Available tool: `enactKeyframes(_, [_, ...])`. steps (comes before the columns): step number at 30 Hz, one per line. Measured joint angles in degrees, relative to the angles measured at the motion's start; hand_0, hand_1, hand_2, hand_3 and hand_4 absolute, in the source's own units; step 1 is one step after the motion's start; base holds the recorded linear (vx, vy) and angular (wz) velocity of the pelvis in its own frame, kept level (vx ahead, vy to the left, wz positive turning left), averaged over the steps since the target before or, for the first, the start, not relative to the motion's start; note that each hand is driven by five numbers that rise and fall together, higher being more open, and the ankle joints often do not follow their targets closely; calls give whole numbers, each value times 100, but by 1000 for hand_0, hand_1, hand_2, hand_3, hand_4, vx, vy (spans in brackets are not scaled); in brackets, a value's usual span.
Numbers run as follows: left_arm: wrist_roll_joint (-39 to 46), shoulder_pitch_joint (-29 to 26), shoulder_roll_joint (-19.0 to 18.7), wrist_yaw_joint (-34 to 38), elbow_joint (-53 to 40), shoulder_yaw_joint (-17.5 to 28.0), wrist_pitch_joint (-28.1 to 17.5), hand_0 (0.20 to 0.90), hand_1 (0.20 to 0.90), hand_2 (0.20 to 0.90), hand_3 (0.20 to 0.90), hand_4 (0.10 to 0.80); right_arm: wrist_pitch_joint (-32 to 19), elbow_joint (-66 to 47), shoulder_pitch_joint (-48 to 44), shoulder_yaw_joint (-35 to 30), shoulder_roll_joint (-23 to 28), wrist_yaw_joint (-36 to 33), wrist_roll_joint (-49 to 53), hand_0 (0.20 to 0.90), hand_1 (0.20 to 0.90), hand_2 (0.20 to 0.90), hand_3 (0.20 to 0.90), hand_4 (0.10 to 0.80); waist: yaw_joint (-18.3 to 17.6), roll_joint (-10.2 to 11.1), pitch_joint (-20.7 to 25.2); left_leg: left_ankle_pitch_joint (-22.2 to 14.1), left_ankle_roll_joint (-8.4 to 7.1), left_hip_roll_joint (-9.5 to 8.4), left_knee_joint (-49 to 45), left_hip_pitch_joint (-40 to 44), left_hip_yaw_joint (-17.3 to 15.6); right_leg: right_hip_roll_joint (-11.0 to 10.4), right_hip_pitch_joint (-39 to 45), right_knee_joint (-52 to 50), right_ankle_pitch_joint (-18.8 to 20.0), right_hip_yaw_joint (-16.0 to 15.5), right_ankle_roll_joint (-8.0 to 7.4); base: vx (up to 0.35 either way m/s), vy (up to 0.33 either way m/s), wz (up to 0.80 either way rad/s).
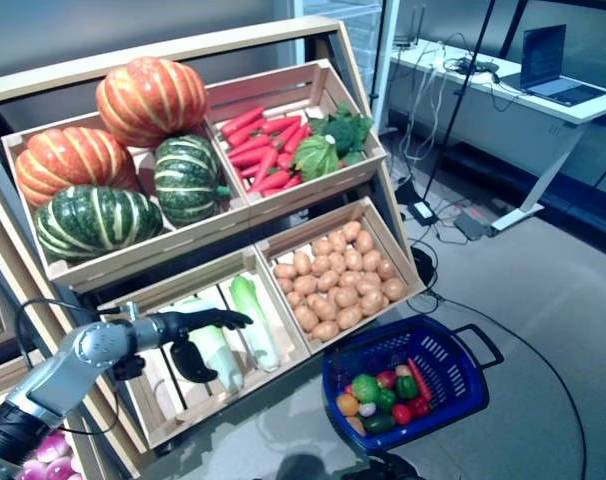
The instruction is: Put vegetables into the basket
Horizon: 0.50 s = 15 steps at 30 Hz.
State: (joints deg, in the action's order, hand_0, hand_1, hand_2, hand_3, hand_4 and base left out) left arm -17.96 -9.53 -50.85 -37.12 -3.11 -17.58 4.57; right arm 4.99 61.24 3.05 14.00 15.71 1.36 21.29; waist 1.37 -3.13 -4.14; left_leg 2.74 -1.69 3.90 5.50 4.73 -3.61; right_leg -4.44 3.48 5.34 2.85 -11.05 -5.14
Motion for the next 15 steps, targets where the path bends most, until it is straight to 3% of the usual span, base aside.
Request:
enactKeyframes(9, [-688,0,-405,32,190,71,-229,900,900,900,900,800,-39,2,35,-5,124,4,96,900,900,900,900,800,42,-13,-6,19,-19,2,-3,-95,40,4,-76,-1,0,-43,4,-14,-1,2])
enactKeyframes(15, [-943,3,-405,1011,764,68,-702,900,900,900,900,800,-54,29,36,-26,179,17,171,900,900,900,900,800,38,-35,-20,21,-23,3,-2,-108,42,6,-85,-1,-1,-49,4,0,0,0])
